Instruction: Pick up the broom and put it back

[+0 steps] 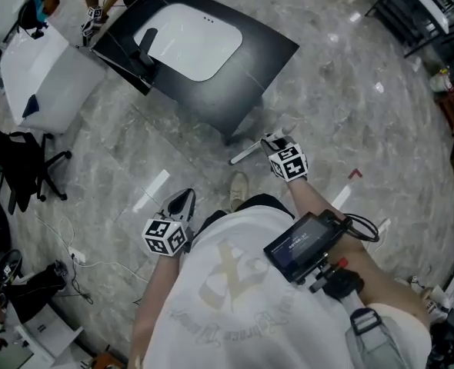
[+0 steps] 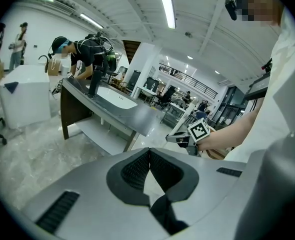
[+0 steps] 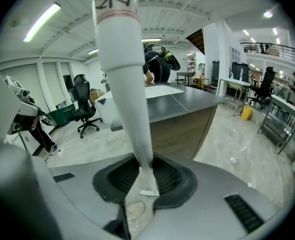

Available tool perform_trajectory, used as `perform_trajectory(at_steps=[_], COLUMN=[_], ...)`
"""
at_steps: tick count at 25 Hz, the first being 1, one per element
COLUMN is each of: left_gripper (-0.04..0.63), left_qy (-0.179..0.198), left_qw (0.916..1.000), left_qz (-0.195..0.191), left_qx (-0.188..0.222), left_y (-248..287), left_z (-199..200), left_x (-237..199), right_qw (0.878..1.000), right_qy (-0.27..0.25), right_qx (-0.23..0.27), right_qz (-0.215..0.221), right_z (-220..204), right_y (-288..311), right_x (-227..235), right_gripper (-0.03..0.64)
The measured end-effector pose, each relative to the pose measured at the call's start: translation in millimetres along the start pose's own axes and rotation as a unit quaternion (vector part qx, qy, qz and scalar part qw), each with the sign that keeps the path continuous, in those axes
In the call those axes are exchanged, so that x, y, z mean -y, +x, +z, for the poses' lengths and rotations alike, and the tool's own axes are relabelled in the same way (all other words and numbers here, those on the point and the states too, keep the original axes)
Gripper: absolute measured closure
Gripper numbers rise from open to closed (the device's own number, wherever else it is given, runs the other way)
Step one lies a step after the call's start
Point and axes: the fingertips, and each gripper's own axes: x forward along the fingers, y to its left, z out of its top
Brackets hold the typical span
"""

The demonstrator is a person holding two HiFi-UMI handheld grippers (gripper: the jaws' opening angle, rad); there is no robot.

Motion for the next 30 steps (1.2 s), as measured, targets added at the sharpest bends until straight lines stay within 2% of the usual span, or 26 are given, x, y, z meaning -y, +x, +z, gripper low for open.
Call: perform_trajectory(at_steps=[12, 22, 30], left_gripper=[0.583, 0.583, 0.583], left_qy=[0.003, 0.007, 0.037], left_qw=[0.9997, 0.9989, 0.9971], left_qz=[-0.022, -0.023, -0.034], left_qx=[0.014, 0.04, 0.056], left_y=[-17.2, -43.3, -58.6], left_z=[-28.1, -45.4, -48.4], left_x=[25.7, 40.0, 59.9], right_qw=[0.999, 0.994, 0.987], right_qy=[-0.01, -0.043, -0.057], right_qx=[0.043, 0.099, 0.145], right_qz=[0.014, 0.03, 0.033], right_z=[4.3, 30.6, 57.3], right_y=[-68.6, -121.3, -164.0], right_x=[-46.3, -91.4, -110.7], right_gripper=[0.52, 0.52, 0.52])
